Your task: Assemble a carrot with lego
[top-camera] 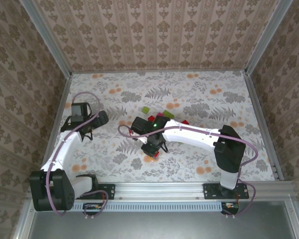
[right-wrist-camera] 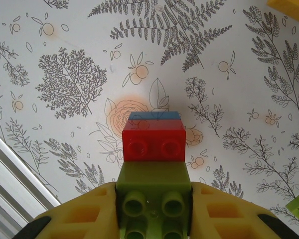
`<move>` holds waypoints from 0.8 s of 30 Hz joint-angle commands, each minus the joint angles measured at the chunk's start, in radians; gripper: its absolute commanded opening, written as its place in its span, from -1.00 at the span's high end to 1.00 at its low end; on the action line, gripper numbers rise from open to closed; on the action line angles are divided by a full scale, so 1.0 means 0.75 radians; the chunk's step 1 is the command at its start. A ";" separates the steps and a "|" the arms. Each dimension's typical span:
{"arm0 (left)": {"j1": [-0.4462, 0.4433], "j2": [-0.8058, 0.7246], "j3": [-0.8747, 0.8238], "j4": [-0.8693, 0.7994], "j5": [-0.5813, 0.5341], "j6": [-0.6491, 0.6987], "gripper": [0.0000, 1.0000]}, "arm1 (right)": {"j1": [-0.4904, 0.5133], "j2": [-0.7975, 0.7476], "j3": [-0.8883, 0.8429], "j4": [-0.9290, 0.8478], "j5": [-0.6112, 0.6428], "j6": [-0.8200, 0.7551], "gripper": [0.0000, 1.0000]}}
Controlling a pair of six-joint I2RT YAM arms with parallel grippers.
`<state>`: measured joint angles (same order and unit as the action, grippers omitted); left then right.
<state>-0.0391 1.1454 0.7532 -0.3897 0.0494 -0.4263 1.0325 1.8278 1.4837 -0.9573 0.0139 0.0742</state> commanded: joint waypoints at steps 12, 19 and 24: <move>-0.010 0.001 0.037 0.000 -0.004 0.020 -1.00 | 0.000 -0.031 0.003 -0.006 -0.019 0.013 0.00; -0.012 0.001 0.039 -0.001 -0.005 0.022 -1.00 | -0.008 -0.092 0.005 0.017 -0.009 0.014 -0.39; -0.011 -0.005 0.038 -0.004 -0.008 0.021 -1.00 | -0.069 -0.198 -0.031 0.000 0.063 0.034 -0.47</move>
<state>-0.0399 1.1454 0.7532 -0.3897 0.0494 -0.4263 1.0153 1.7607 1.4811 -0.9413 0.0208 0.0826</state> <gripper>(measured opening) 0.993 0.735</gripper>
